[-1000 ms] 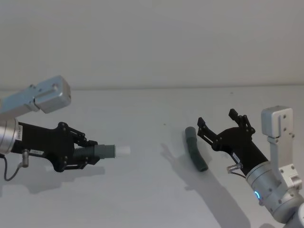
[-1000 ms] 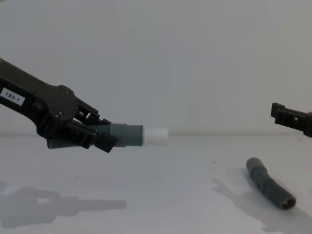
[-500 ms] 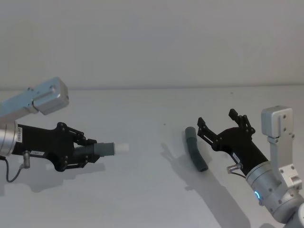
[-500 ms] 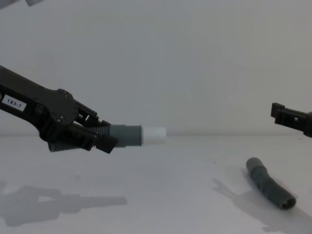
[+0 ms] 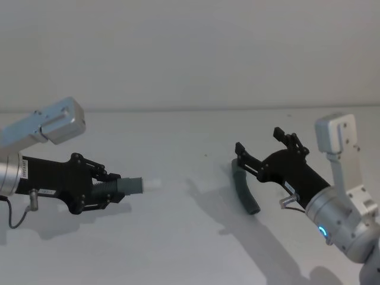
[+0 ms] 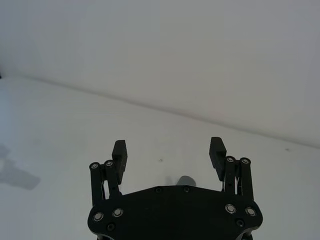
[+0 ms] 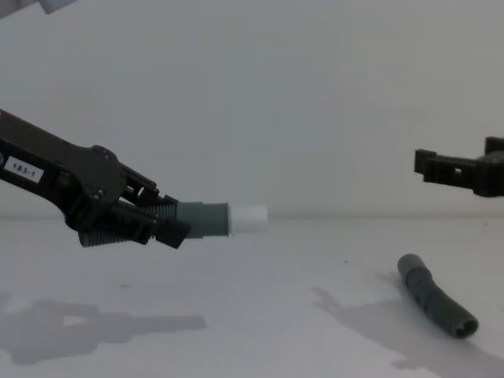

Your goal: Use both hands to pick up one end of the pipe from the table, align the ends, and insert them.

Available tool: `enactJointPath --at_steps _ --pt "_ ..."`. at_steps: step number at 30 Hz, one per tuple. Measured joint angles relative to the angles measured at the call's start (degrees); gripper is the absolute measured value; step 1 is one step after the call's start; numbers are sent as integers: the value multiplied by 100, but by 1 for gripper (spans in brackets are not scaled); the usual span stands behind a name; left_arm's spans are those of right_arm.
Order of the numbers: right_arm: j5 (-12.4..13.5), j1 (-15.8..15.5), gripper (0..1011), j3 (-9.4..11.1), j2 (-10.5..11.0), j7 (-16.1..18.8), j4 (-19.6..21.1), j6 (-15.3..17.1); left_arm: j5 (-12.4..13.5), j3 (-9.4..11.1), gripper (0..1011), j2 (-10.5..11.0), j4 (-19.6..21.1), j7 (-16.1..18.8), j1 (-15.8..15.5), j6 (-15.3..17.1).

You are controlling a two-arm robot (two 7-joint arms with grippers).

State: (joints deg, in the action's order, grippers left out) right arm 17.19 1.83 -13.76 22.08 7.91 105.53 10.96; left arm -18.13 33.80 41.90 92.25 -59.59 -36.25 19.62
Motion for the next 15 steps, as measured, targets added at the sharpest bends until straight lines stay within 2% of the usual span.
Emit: enactJointPath --at_steps 7,8,11,15 --pt "80 193 1001 -48 27 37 269 843 -4 -4 332 -1 -4 14 8 -6" --pt "89 225 1000 -52 8 3 318 1055 -4 -4 332 -2 -5 15 8 -6" --pt "105 266 1000 -54 -38 -66 386 1324 -7 -5 332 -1 -6 18 9 -8" --pt "119 325 1001 -41 -177 -269 478 1840 -7 -5 332 -1 -7 21 12 -10"
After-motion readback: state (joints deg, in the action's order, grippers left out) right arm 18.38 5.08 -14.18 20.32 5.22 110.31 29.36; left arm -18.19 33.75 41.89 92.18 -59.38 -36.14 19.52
